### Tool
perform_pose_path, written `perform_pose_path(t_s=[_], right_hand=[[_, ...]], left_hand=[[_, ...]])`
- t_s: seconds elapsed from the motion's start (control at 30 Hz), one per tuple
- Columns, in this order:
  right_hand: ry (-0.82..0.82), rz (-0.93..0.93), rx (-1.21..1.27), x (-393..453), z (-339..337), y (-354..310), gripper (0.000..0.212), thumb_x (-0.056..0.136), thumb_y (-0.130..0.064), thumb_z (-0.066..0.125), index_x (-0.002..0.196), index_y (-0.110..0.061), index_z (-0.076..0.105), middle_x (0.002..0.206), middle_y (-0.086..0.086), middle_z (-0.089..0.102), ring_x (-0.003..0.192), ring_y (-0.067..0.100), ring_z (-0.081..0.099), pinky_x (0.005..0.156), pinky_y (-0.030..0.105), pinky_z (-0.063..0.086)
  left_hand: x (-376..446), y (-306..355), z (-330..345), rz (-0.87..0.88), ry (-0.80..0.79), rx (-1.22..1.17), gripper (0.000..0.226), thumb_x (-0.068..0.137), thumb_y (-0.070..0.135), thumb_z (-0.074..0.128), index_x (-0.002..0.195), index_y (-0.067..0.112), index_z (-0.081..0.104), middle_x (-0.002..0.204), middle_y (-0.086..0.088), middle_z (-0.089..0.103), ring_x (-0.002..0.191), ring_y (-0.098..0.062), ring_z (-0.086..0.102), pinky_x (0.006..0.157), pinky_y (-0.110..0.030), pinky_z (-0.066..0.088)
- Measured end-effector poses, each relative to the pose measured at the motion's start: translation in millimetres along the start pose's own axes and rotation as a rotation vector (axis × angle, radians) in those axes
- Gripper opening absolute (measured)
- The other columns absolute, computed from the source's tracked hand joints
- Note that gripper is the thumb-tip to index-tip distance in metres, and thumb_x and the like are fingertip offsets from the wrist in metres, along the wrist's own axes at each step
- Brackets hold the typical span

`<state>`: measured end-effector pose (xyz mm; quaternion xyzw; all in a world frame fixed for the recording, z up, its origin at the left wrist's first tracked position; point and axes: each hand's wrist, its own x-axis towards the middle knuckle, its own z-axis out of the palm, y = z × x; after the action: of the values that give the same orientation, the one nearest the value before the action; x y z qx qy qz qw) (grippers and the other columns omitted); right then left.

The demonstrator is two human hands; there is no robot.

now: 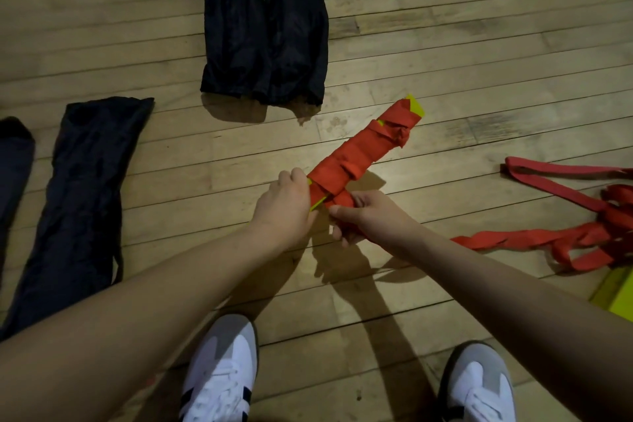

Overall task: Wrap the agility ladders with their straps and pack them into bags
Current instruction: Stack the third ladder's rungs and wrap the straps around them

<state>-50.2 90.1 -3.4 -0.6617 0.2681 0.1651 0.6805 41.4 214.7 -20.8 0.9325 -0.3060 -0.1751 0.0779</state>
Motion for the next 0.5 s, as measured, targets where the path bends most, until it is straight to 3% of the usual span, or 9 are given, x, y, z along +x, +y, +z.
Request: perform_pose_path(t_s=[0.07, 0.13, 0.23, 0.37, 0.5], right_hand=[[0.032, 0.005, 0.015, 2, -1, 0, 0.013, 0.098, -0.012, 0.051, 0.088, -0.005, 0.056, 0.068, 0.013, 0.062, 0.054, 0.02, 0.055, 0.051, 0.024, 0.045], [0.073, 0.023, 0.019, 3, -2, 4, 0.013, 0.098, -0.012, 0.051, 0.088, -0.004, 0.055, 0.062, 0.009, 0.061, 0.051, 0.017, 0.053, 0.05, 0.023, 0.043], [0.105, 0.042, 0.014, -2, -2, 12, 0.01, 0.096, -0.009, 0.051, 0.09, -0.003, 0.056, 0.064, 0.009, 0.062, 0.05, 0.016, 0.054, 0.049, 0.022, 0.043], [0.061, 0.083, 0.019, -7, -6, 5, 0.011, 0.098, -0.007, 0.045, 0.094, -0.002, 0.055, 0.071, 0.014, 0.064, 0.051, 0.018, 0.058, 0.047, 0.022, 0.046], [-0.027, 0.152, -0.064, -4, -8, 1, 0.013, 0.092, 0.005, 0.042, 0.098, 0.003, 0.054, 0.064, 0.009, 0.067, 0.05, 0.019, 0.06, 0.051, 0.024, 0.051]], left_hand=[[-5, -2, -2, 0.128, -0.007, 0.073, 0.049, 0.088, 0.043, 0.055, 0.118, 0.008, 0.037, 0.116, -0.011, 0.045, 0.105, -0.027, 0.049, 0.083, -0.036, 0.044], [-10, -3, -4, 0.252, -0.013, 0.137, 0.045, 0.087, 0.038, 0.052, 0.118, 0.008, 0.037, 0.117, -0.01, 0.041, 0.107, -0.025, 0.045, 0.085, -0.033, 0.041], [-12, -6, -6, 0.378, -0.041, 0.132, 0.039, 0.089, 0.032, 0.054, 0.117, 0.012, 0.036, 0.117, -0.008, 0.037, 0.1, -0.022, 0.047, 0.074, -0.028, 0.04], [-17, -3, 0, 0.22, -0.191, -0.136, 0.037, 0.094, 0.024, 0.053, 0.115, 0.016, 0.024, 0.1, -0.01, 0.053, 0.078, -0.027, 0.057, 0.065, -0.039, 0.049], [-9, -8, 8, 0.043, -0.1, -0.258, 0.058, 0.091, 0.015, 0.054, 0.133, 0.02, 0.014, 0.086, -0.009, 0.058, 0.067, -0.025, 0.059, 0.056, -0.035, 0.047]])
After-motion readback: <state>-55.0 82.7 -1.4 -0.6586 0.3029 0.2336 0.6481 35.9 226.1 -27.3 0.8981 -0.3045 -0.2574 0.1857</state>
